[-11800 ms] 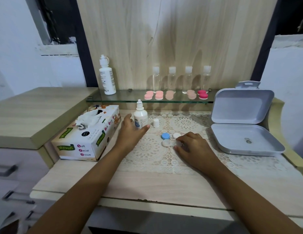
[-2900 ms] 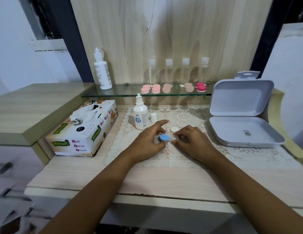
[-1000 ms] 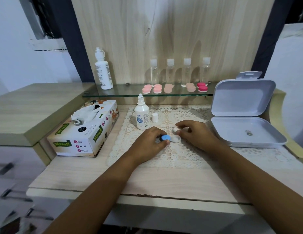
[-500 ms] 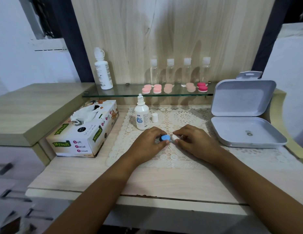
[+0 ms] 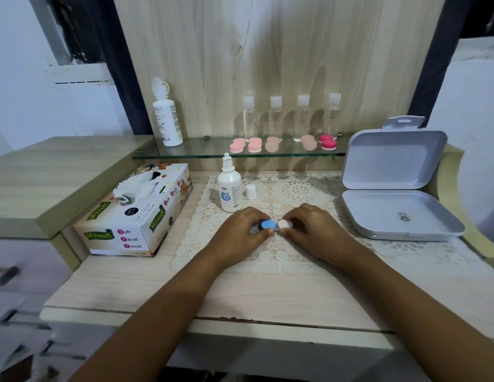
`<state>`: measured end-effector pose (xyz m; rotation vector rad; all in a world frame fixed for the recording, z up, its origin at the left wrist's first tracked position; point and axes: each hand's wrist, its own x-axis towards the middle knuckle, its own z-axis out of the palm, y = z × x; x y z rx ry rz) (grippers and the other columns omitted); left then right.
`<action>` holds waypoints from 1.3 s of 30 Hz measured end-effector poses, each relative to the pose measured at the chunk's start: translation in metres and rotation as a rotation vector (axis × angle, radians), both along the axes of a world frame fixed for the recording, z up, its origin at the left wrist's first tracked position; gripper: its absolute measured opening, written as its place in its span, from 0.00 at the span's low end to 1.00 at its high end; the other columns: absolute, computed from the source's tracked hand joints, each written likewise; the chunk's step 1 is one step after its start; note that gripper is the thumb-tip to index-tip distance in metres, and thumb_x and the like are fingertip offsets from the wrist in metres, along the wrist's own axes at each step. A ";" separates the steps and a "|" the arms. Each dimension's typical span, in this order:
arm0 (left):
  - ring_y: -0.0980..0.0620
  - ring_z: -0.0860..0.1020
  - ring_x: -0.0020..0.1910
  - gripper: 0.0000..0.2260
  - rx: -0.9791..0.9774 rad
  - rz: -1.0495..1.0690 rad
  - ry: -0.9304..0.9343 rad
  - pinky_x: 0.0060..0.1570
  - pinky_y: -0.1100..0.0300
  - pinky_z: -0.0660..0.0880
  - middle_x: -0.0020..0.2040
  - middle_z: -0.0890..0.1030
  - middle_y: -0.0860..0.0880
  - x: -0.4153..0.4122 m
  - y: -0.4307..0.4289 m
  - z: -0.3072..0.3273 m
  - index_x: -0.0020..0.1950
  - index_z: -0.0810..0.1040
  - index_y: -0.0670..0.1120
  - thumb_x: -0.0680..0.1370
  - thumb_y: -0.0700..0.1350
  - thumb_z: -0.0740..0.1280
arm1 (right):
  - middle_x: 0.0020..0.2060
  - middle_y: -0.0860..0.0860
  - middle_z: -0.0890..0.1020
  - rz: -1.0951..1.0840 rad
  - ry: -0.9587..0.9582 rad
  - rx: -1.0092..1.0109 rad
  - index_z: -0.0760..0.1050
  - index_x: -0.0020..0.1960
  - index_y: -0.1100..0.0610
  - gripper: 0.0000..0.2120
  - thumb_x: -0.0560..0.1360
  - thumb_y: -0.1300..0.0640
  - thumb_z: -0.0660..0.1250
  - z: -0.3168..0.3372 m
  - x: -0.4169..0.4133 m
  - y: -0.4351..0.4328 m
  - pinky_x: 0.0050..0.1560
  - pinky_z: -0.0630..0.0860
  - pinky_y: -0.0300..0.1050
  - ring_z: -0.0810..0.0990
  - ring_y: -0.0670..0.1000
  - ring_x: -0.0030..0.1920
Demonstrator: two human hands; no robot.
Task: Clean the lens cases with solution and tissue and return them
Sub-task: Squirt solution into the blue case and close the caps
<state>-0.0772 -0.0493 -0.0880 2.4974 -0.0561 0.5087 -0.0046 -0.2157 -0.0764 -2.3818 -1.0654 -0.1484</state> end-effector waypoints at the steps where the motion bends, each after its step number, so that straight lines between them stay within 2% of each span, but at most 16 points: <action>1: 0.57 0.74 0.50 0.10 0.001 0.001 0.001 0.48 0.72 0.67 0.50 0.77 0.54 0.000 0.000 0.000 0.55 0.79 0.46 0.76 0.47 0.68 | 0.45 0.50 0.76 -0.012 0.009 0.023 0.77 0.54 0.57 0.15 0.72 0.48 0.69 0.000 0.000 0.001 0.51 0.71 0.46 0.74 0.51 0.49; 4: 0.57 0.74 0.50 0.10 -0.002 0.002 0.007 0.50 0.67 0.69 0.51 0.77 0.54 0.000 0.000 0.000 0.55 0.79 0.46 0.76 0.48 0.68 | 0.41 0.48 0.73 -0.029 0.035 0.071 0.77 0.51 0.57 0.15 0.71 0.47 0.70 -0.001 -0.002 0.000 0.48 0.71 0.45 0.72 0.49 0.45; 8: 0.56 0.74 0.50 0.10 -0.006 -0.001 0.006 0.51 0.65 0.70 0.51 0.78 0.53 0.000 -0.001 0.001 0.55 0.79 0.46 0.76 0.47 0.68 | 0.45 0.46 0.71 0.011 0.063 0.065 0.72 0.65 0.53 0.19 0.75 0.51 0.65 -0.003 -0.003 -0.003 0.57 0.69 0.47 0.72 0.49 0.52; 10: 0.56 0.74 0.50 0.10 0.001 0.002 0.002 0.50 0.65 0.70 0.51 0.78 0.52 0.000 -0.001 0.001 0.55 0.79 0.46 0.76 0.47 0.68 | 0.48 0.46 0.70 0.029 0.097 0.071 0.71 0.67 0.52 0.19 0.76 0.55 0.63 -0.002 -0.002 -0.005 0.59 0.68 0.46 0.72 0.50 0.55; 13: 0.56 0.74 0.50 0.10 0.000 0.001 0.003 0.49 0.67 0.69 0.51 0.78 0.52 0.000 -0.001 0.001 0.55 0.79 0.46 0.76 0.47 0.68 | 0.48 0.46 0.71 0.031 0.107 0.065 0.75 0.63 0.52 0.15 0.76 0.57 0.63 -0.003 0.001 -0.005 0.55 0.67 0.40 0.73 0.48 0.54; 16: 0.56 0.74 0.51 0.10 0.000 0.002 0.005 0.51 0.65 0.69 0.51 0.78 0.52 -0.001 -0.001 0.001 0.55 0.79 0.46 0.76 0.47 0.68 | 0.48 0.48 0.74 -0.005 0.113 0.084 0.77 0.56 0.53 0.11 0.75 0.51 0.66 -0.003 0.001 -0.005 0.47 0.66 0.36 0.74 0.47 0.50; 19: 0.57 0.74 0.51 0.10 0.000 0.004 0.005 0.51 0.66 0.69 0.52 0.78 0.52 -0.001 -0.002 0.001 0.55 0.79 0.46 0.76 0.47 0.68 | 0.45 0.49 0.75 -0.036 0.109 0.108 0.75 0.49 0.55 0.13 0.72 0.47 0.69 -0.004 0.000 -0.004 0.42 0.67 0.36 0.73 0.46 0.45; 20: 0.57 0.74 0.50 0.10 -0.003 0.005 0.005 0.51 0.66 0.69 0.52 0.78 0.52 -0.001 -0.002 0.002 0.55 0.79 0.46 0.76 0.47 0.68 | 0.44 0.48 0.75 -0.039 0.101 0.114 0.75 0.49 0.55 0.13 0.72 0.47 0.69 -0.004 0.000 -0.003 0.42 0.68 0.36 0.73 0.47 0.45; 22: 0.57 0.74 0.51 0.10 -0.007 0.005 0.006 0.51 0.65 0.69 0.52 0.78 0.52 -0.001 -0.002 0.002 0.55 0.79 0.46 0.76 0.47 0.68 | 0.45 0.47 0.74 -0.022 0.077 0.105 0.74 0.57 0.54 0.16 0.73 0.48 0.67 -0.004 -0.002 -0.002 0.50 0.71 0.42 0.73 0.48 0.49; 24: 0.57 0.74 0.50 0.10 -0.006 0.004 0.003 0.51 0.65 0.69 0.52 0.78 0.51 -0.001 -0.001 0.002 0.55 0.79 0.46 0.76 0.47 0.68 | 0.46 0.45 0.72 0.006 0.072 0.073 0.70 0.66 0.52 0.20 0.75 0.50 0.64 -0.004 -0.003 -0.003 0.59 0.69 0.49 0.72 0.50 0.54; 25: 0.56 0.74 0.50 0.10 -0.007 0.003 -0.001 0.51 0.65 0.69 0.52 0.78 0.51 -0.001 -0.001 0.002 0.55 0.79 0.45 0.76 0.47 0.68 | 0.46 0.44 0.70 0.021 0.074 0.064 0.70 0.67 0.51 0.20 0.76 0.52 0.63 -0.004 -0.003 -0.004 0.60 0.68 0.50 0.72 0.50 0.55; 28: 0.56 0.74 0.50 0.10 -0.006 0.004 -0.002 0.50 0.65 0.69 0.51 0.78 0.51 -0.002 -0.002 0.001 0.55 0.79 0.45 0.76 0.47 0.68 | 0.43 0.41 0.69 0.039 0.071 0.069 0.75 0.62 0.50 0.15 0.75 0.54 0.64 -0.005 -0.001 -0.005 0.59 0.69 0.47 0.72 0.49 0.54; 32: 0.57 0.74 0.51 0.10 -0.009 0.007 0.008 0.52 0.65 0.70 0.52 0.78 0.52 -0.002 -0.002 0.002 0.55 0.79 0.46 0.76 0.47 0.68 | 0.44 0.48 0.75 -0.013 0.089 0.116 0.77 0.49 0.54 0.12 0.71 0.47 0.70 -0.004 0.000 -0.003 0.45 0.69 0.39 0.73 0.47 0.46; 34: 0.56 0.74 0.51 0.10 -0.011 0.006 0.013 0.52 0.64 0.70 0.52 0.78 0.52 -0.002 -0.002 0.002 0.55 0.79 0.46 0.76 0.47 0.68 | 0.43 0.48 0.74 -0.024 0.097 0.126 0.76 0.48 0.55 0.14 0.70 0.47 0.71 -0.003 0.000 -0.003 0.42 0.67 0.38 0.73 0.47 0.45; 39: 0.56 0.74 0.51 0.10 -0.015 0.004 0.012 0.51 0.65 0.69 0.52 0.78 0.51 -0.003 -0.002 0.003 0.55 0.79 0.45 0.76 0.47 0.68 | 0.42 0.42 0.70 0.033 0.062 0.092 0.73 0.64 0.51 0.18 0.75 0.52 0.65 -0.005 -0.001 -0.005 0.57 0.70 0.47 0.71 0.47 0.50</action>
